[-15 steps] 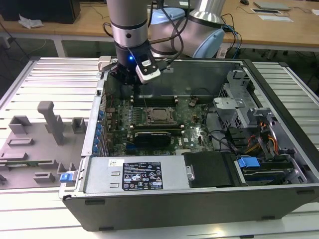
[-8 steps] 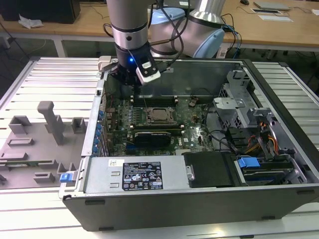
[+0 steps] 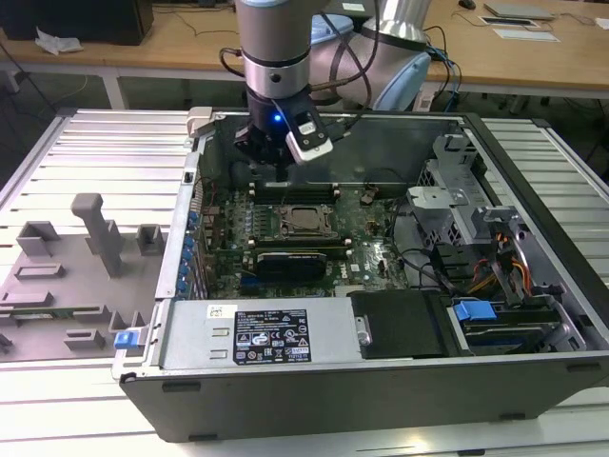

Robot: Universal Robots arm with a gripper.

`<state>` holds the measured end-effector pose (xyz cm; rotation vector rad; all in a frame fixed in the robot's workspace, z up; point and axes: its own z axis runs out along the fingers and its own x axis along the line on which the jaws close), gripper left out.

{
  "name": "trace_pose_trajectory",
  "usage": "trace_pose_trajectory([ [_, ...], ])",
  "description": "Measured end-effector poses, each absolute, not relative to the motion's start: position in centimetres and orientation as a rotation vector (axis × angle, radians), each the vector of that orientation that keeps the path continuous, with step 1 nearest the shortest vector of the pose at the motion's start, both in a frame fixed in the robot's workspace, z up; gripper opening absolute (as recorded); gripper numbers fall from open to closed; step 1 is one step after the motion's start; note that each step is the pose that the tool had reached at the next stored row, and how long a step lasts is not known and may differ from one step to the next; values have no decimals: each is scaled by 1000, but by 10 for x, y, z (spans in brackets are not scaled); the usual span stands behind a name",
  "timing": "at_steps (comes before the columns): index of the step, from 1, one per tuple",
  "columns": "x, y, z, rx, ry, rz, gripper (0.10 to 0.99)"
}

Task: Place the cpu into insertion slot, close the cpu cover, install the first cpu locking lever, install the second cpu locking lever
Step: 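Install the first cpu locking lever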

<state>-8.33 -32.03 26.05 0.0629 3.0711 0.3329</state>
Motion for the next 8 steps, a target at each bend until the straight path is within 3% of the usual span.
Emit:
trace_pose_trajectory([
  [8, -52, -320, 259, 64, 3070, 348, 106],
])
